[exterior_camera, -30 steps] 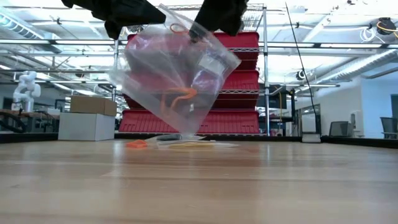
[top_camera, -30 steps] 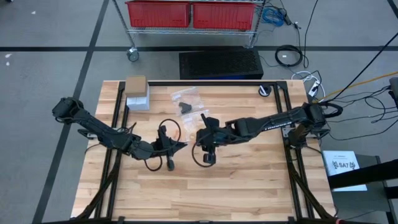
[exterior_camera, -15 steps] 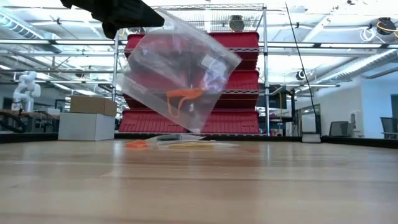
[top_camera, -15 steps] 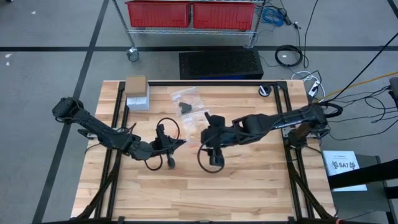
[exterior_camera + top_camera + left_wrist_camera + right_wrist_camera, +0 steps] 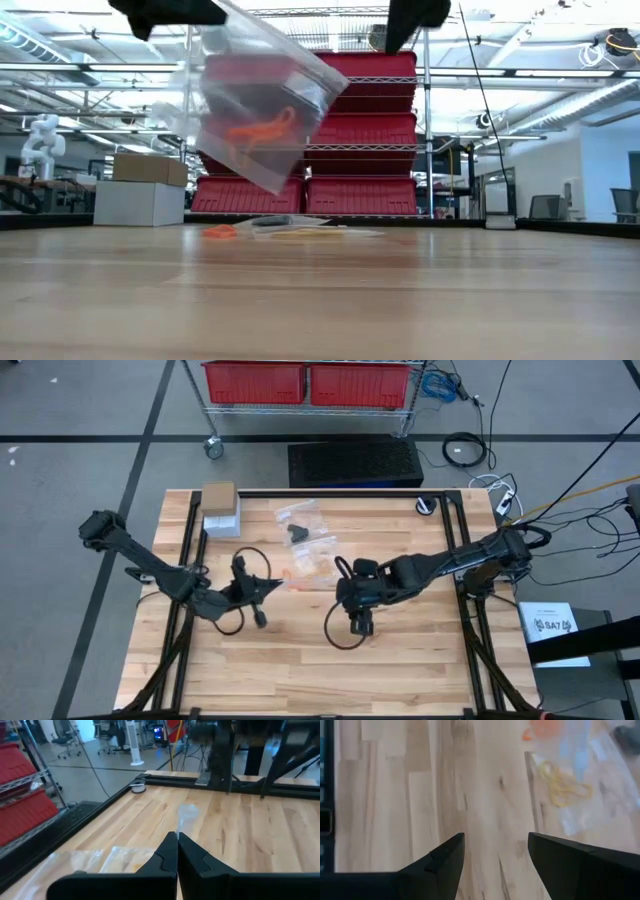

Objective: Sort rubber bands
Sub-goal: Put the left orange rubber band into the transparent zip bag

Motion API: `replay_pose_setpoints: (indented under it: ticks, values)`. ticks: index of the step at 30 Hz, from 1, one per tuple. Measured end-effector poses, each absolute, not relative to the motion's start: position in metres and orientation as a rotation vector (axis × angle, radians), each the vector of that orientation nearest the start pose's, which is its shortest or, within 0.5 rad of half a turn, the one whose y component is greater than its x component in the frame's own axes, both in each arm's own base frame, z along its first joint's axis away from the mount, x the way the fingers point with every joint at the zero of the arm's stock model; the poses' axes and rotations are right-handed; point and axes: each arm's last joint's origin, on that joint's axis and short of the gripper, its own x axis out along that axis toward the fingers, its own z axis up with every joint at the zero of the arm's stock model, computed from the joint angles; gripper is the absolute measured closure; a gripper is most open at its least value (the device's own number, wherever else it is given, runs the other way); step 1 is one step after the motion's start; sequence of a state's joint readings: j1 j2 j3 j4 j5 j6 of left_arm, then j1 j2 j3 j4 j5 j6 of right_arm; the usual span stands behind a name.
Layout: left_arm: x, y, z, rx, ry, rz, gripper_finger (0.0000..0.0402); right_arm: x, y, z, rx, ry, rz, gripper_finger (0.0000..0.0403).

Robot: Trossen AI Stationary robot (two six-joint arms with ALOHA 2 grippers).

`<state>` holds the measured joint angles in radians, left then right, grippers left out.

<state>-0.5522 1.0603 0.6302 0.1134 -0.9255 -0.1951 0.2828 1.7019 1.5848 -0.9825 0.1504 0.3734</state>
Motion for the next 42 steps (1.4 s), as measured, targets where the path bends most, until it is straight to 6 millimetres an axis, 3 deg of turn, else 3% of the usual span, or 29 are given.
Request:
replay_pose_setpoints:
  ticks: [9, 13, 17, 24, 34, 38, 42]
  values:
    - [0.150, -0.083, 0.274, -0.012, 0.197, 0.474, 0.0402, 0.365, 0.087, 0.226, 0.215, 0.783, -0.039, 0.0193]
    - [0.131, -0.078, 0.280, -0.027, 0.161, 0.500, 0.0401, 0.389, 0.080, 0.200, 0.267, 0.610, -0.038, 0.0193]
    - [0.119, -0.072, 0.283, -0.029, 0.142, 0.520, 0.0401, 0.419, 0.066, 0.171, 0.293, 0.609, -0.137, 0.0191]
    - [0.110, -0.065, 0.279, -0.043, 0.152, 0.555, 0.0402, 0.472, 0.036, 0.142, 0.376, 0.644, -0.327, 0.0159]
    - [0.107, -0.062, 0.273, -0.039, 0.177, 0.571, 0.0402, 0.514, 0.026, 0.118, 0.326, 0.808, -0.474, 0.0136]
    - [0.107, -0.062, 0.273, -0.037, 0.179, 0.569, 0.0402, 0.520, 0.026, 0.109, 0.305, 0.856, -0.511, 0.0174]
    - [0.106, -0.063, 0.273, -0.041, 0.177, 0.557, 0.0402, 0.521, 0.029, 0.111, 0.260, 0.877, -0.498, 0.0275]
